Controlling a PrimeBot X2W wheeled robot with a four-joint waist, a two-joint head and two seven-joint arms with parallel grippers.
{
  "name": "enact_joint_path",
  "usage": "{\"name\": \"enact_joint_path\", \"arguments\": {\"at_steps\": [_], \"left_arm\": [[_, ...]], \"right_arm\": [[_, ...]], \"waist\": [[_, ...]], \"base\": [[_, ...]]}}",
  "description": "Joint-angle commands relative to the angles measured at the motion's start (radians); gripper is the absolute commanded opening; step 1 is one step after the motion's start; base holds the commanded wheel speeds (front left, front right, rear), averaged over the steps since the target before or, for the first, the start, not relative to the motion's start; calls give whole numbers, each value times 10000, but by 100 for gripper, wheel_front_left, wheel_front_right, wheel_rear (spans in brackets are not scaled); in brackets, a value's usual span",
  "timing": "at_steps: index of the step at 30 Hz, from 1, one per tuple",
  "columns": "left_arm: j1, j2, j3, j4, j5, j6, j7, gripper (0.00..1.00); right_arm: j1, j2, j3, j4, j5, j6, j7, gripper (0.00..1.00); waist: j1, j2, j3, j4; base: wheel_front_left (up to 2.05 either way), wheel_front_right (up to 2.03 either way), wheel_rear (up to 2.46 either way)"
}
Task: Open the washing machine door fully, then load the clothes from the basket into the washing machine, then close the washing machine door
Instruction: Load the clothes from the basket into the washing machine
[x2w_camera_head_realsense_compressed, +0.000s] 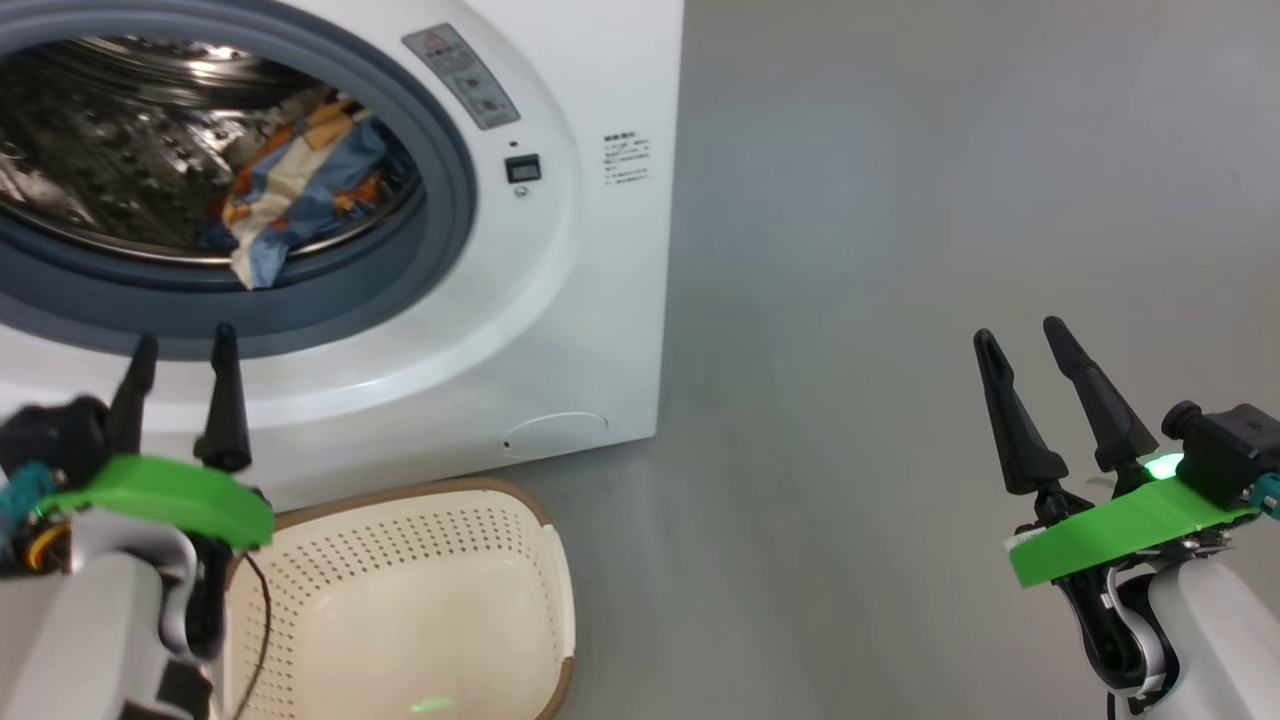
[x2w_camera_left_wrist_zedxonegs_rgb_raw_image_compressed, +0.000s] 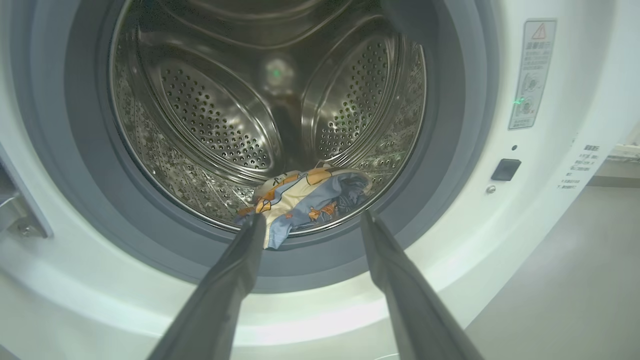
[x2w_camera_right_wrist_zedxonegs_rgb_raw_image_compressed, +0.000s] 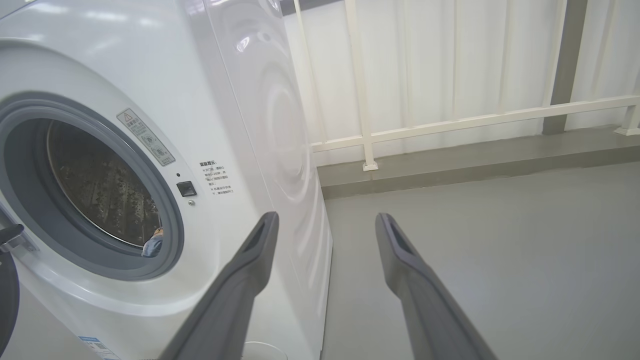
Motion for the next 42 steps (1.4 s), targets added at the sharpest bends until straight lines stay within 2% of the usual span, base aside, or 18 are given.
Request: {"name": "enact_joint_path", "arguments": {"at_steps": [1, 9, 18, 30, 42], "left_arm": [[146, 354, 347, -545, 73, 119, -62, 100], [2264, 139, 422, -2756, 503, 746, -63, 100], [3789, -166, 812, -4193, 588, 1139, -64, 100], [4891, -749, 1264, -5170, 928, 1036, -64, 100], [4937, -1039, 1436, -5028, 1340, 728, -64, 100]], "right_arm": [[151, -184, 92, -185, -57, 44, -80, 100], [409, -164, 86, -143, -125, 44, -80, 100], [632, -239, 108, -90, -197, 44, -80, 100], [802, -319, 51, 110, -345, 44, -80, 100], [744, -340, 59, 203, -459, 44, -80, 100]], "waist": [[1, 0, -337, 333], [1, 0, -720, 638], [1, 0, -1100, 752], [1, 0, -1308, 825], [1, 0, -1354, 876]], "base": [[0, 0, 0], [0, 0, 0], [0, 0, 0], [0, 0, 0], [0, 0, 0]]}}
